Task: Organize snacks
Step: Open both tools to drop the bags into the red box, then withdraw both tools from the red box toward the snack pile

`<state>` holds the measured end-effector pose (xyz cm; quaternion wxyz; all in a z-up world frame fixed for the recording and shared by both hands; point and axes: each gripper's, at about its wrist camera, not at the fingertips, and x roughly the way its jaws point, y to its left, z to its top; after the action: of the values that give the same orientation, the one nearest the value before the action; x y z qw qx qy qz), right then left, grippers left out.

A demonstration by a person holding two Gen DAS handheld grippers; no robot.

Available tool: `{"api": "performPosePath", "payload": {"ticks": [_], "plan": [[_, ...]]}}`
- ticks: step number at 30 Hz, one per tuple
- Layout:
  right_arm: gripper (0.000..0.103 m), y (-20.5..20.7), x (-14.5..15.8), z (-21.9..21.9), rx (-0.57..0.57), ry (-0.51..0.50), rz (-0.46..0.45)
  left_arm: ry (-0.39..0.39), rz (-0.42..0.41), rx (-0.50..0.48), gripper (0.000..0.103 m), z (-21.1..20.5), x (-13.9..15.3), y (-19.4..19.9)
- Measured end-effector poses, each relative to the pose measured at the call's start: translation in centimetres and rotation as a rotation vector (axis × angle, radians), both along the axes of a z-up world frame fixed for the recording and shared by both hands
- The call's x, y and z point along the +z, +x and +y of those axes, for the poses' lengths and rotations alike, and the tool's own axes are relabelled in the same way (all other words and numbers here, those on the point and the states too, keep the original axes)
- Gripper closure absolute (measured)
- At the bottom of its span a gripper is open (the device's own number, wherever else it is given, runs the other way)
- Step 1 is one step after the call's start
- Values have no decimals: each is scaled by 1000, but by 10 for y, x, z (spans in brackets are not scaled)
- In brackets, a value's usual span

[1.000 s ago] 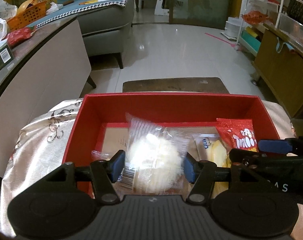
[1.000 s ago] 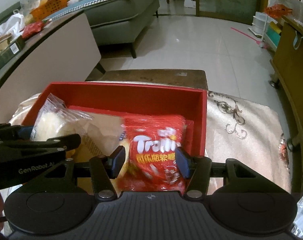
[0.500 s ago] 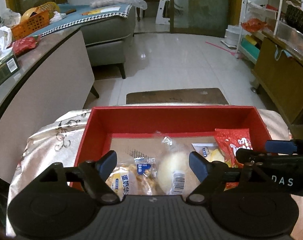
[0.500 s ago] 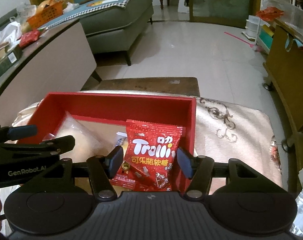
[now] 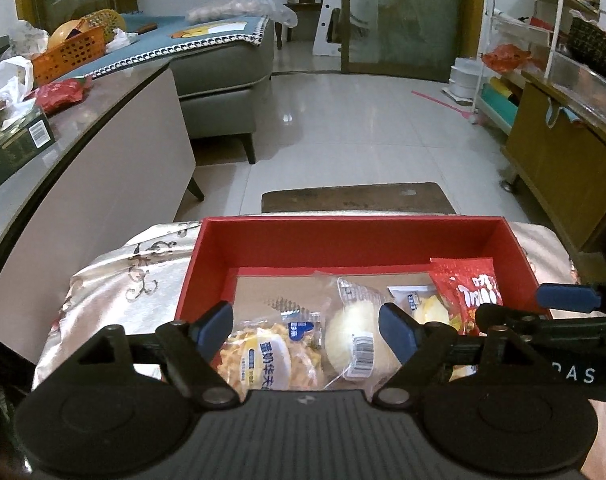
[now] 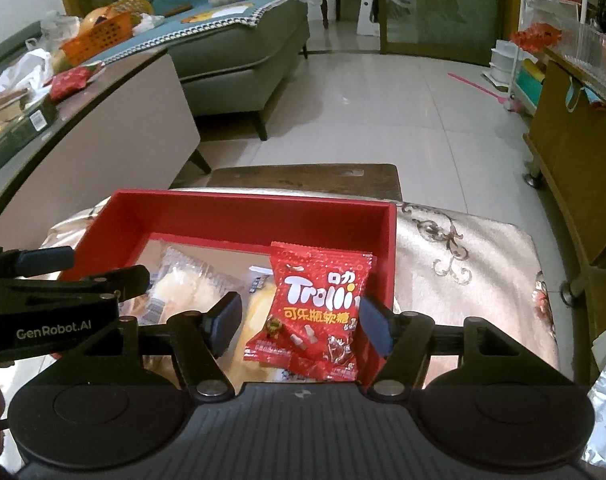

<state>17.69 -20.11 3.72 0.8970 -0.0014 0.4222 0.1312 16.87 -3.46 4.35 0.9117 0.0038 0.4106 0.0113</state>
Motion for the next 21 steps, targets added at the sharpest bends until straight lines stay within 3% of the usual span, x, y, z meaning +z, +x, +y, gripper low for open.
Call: {"api": "performPosePath", "payload": {"ticks": [21], "plan": [[27,-32,10,-5,-3,20,2,8,28,-18,29,12,8,-37]]}}
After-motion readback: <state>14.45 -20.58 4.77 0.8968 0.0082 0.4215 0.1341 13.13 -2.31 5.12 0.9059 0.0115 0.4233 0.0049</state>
